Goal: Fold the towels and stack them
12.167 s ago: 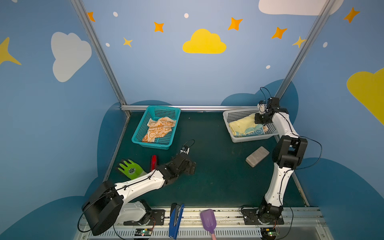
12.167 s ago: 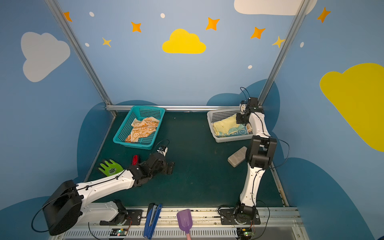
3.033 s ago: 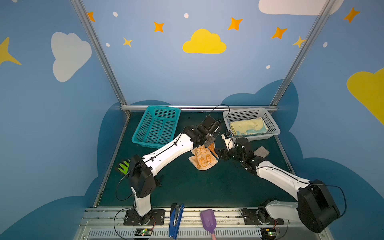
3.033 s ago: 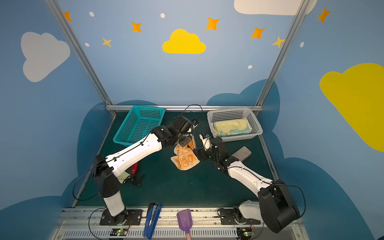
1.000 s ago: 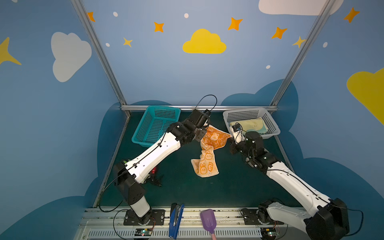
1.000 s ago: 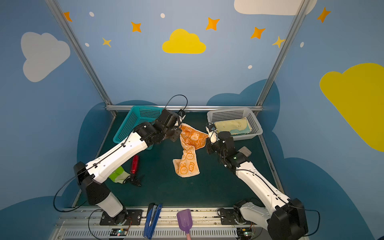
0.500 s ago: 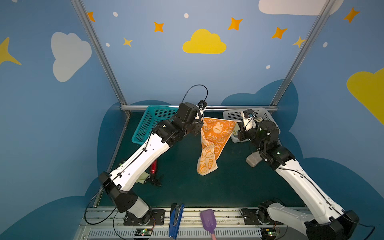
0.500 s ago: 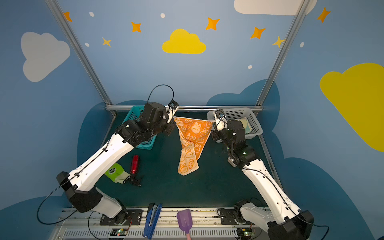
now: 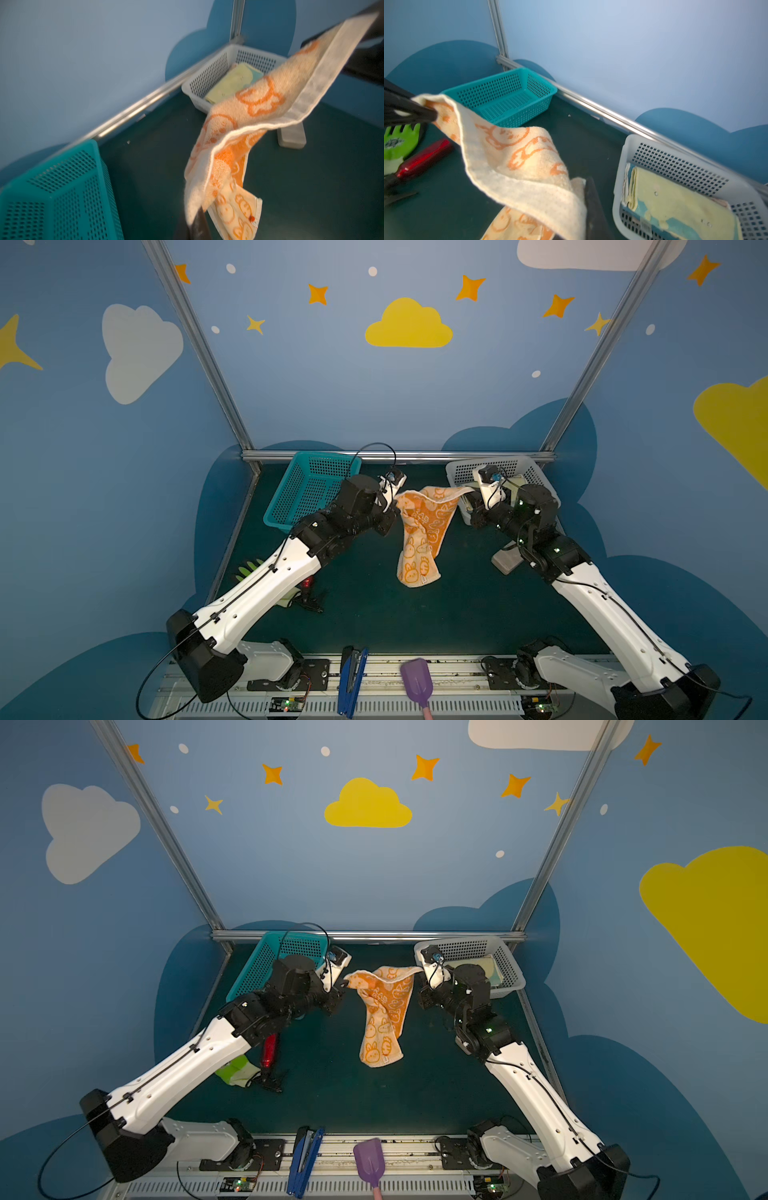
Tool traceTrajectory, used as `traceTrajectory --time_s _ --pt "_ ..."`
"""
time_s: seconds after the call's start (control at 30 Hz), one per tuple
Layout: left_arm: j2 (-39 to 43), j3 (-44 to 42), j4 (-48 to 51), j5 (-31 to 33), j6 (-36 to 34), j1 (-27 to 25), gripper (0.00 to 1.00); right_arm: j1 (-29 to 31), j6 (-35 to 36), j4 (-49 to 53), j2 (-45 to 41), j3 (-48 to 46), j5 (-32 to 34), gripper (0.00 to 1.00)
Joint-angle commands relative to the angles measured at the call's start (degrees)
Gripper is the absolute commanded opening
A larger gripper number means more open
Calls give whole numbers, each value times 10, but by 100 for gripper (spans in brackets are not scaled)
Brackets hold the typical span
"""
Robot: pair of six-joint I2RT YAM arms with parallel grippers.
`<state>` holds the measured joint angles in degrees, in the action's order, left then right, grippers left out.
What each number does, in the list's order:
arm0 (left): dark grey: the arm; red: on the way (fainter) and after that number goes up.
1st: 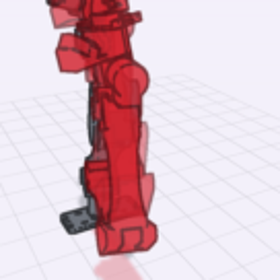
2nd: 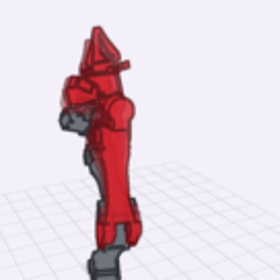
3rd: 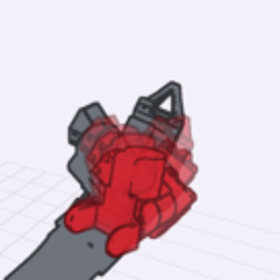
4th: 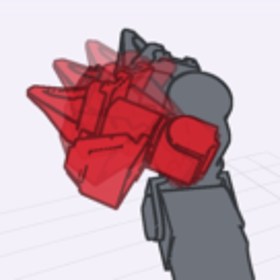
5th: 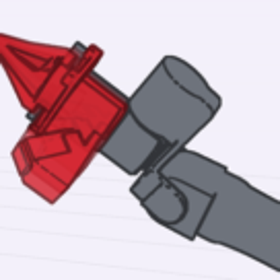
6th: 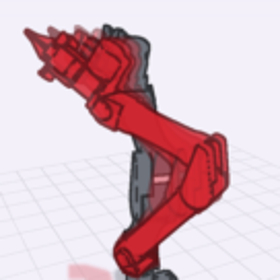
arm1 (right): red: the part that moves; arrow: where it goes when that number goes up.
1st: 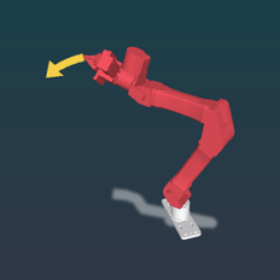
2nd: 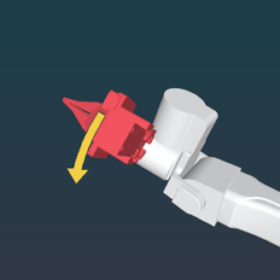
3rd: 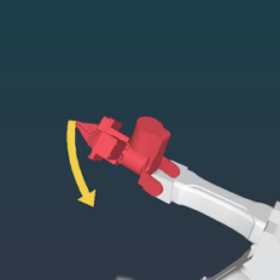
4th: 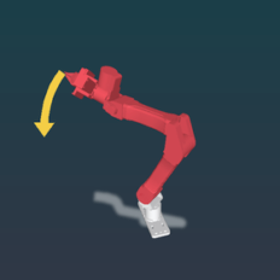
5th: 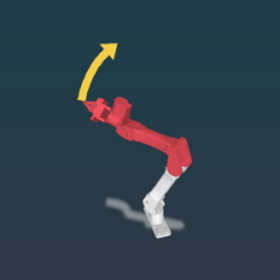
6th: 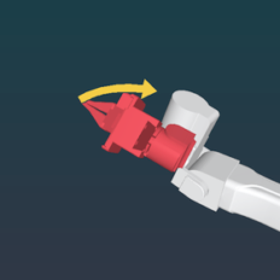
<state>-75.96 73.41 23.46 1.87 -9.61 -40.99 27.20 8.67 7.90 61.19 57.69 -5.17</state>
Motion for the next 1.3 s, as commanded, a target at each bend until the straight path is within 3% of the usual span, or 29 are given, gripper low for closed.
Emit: traceTrajectory --time_s 0.0,0.4,0.63,0.87,1.1,1.27 --pt "-9 -66 -60 -32 35 -8 4 6 -24 -10 11 -44 4 0" --pt "-109 -156 -110 -87 94 -27 9 10 -42 -15 57 -134 33 0" --pt "-158 -185 -157 -116 96 -49 23 9 -42 -10 71 -133 39 0" --pt "-187 -188 -170 -119 92 -54 48 11 -45 -10 78 -131 42 0" --pt "-197 -170 -150 -129 78 -52 45 12 -37 -10 75 -128 44 0" --pt "-188 -174 -135 -133 77 -52 26 11 -35 0 78 -119 63 0"
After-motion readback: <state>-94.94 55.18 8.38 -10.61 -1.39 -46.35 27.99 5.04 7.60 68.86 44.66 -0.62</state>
